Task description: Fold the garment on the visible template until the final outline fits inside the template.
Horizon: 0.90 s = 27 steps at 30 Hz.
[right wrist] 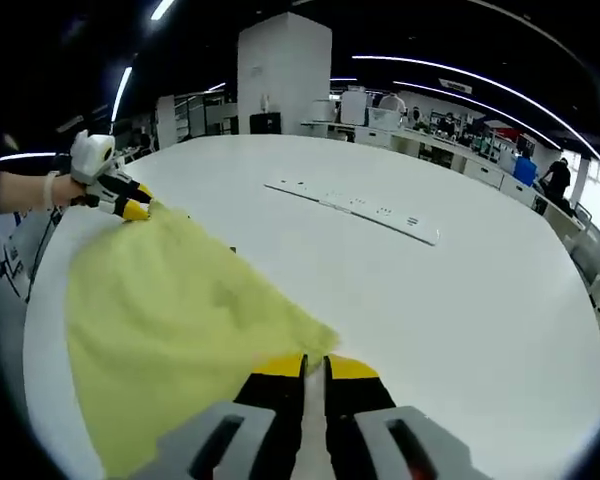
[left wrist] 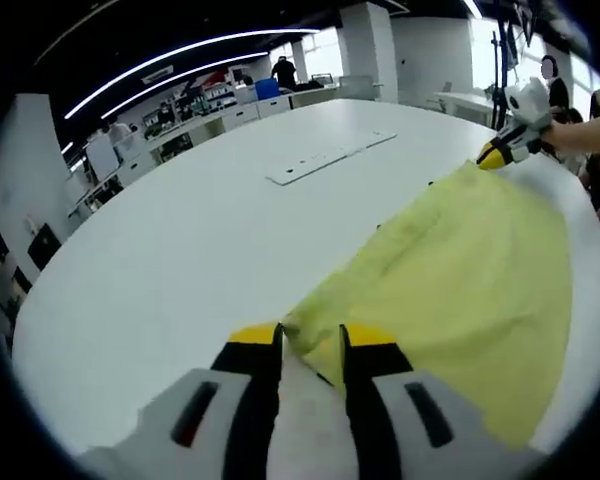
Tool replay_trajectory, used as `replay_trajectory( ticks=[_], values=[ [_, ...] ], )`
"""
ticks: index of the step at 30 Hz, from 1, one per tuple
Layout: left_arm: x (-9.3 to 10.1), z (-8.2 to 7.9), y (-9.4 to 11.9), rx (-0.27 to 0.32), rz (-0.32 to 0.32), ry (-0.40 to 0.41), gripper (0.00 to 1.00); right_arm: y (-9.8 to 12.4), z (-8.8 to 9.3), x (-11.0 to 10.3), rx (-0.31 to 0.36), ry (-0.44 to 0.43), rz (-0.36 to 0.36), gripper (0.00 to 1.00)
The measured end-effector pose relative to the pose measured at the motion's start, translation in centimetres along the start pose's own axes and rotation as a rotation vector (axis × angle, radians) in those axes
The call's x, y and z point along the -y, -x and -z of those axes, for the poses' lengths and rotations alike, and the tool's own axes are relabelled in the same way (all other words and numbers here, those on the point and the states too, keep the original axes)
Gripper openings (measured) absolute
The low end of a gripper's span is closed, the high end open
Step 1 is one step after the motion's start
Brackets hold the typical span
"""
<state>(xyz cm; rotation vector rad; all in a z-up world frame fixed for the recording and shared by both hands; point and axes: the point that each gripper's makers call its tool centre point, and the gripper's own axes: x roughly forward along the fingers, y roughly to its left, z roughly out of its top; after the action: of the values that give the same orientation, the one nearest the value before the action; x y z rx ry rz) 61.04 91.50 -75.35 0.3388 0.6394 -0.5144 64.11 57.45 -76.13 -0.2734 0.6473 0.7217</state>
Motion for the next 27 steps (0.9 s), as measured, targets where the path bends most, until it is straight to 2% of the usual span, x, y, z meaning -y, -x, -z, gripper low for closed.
replay_trajectory(
  ticks=[2,4,7,10,12,14,18,21,24,27],
  values=[
    [0.3,-0.5,0.5,0.027,0.032,0.037,0.32,0.6,-0.3,-0.2,0.024,-0.002,-0.010,0.11],
    [0.4,-0.9,1.0,0.051,0.046,0.017,0.39,1.2,-0.7,-0.6,0.054,-0.016,-0.037,0.22],
    [1.4,-1.9,2.3,0.109,0.132,0.043,0.52,2.5,-1.4,-1.6,0.103,-0.029,-0.082,0.36],
    [2.4,-2.8,3.5,0.166,0.213,0.108,0.75,3.8,-1.7,-2.3,0.131,-0.008,-0.108,0.46],
    [2.4,-2.8,4.3,0.189,0.232,0.111,0.90,4.6,-1.8,-2.8,0.145,-0.021,-0.131,0.56],
    [2.4,-2.4,4.9,0.183,0.243,0.130,0.99,5.4,-2.0,-3.1,0.168,-0.042,-0.144,0.63],
    [2.5,-2.4,6.5,0.218,0.265,0.175,0.99,6.6,-2.3,-3.9,0.201,-0.074,-0.163,0.83],
    [2.6,-2.5,7.4,0.230,0.269,0.186,0.99,7.2,-2.3,-4.4,0.201,-0.072,-0.172,0.93],
    [2.8,-2.7,8.5,0.242,0.279,0.187,0.99,7.8,-2.4,-5.0,0.204,-0.071,-0.182,1.00],
    [3.0,-2.8,9.4,0.253,0.284,0.191,0.99,8.4,-2.3,-5.5,0.198,-0.058,-0.193,1.00]
  ],
)
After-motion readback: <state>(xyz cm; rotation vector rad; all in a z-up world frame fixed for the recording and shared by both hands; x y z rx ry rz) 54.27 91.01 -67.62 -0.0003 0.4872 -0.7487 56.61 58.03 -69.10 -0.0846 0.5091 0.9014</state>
